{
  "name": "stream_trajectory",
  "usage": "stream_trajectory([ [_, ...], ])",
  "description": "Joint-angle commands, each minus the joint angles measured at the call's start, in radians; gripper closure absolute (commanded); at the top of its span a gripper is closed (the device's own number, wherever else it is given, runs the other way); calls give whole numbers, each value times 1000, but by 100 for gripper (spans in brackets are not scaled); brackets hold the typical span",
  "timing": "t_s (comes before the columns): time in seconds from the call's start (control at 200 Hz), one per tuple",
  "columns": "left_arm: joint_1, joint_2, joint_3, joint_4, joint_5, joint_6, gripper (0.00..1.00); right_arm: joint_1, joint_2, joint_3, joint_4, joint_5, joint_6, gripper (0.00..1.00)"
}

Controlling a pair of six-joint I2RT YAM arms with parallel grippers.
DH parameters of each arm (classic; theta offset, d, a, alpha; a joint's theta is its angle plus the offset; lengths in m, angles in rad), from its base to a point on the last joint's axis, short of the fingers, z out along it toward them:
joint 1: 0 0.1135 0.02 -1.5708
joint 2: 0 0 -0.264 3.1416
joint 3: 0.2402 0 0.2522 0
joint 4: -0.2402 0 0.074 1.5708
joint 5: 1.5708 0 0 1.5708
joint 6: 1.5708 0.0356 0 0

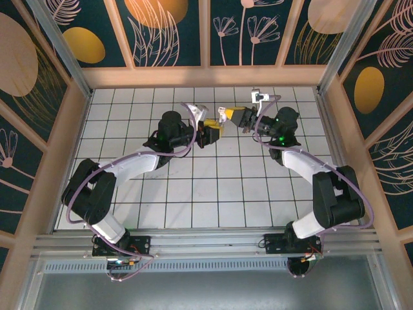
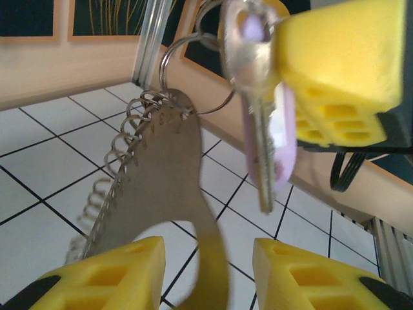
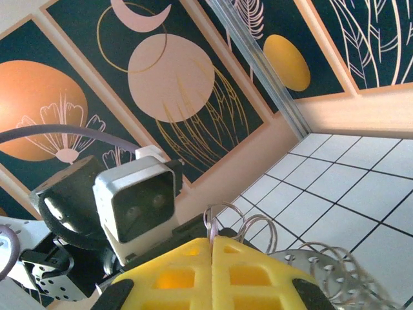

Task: Put the keys on the keyring

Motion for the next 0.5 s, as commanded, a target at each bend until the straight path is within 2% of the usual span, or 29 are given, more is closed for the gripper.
stream_trajectory([
  [0.0,-4,10,28,-15,-25,30,60,5,-40,38,8,-4,-29,100],
  [0.165,-3,7,25,-9,-46,26,66,13,-45,35,7,-9,-32,100],
  [0.496,-4,15,28,8,-32,12,68,31,-61,35,-13,-12,-50,100],
])
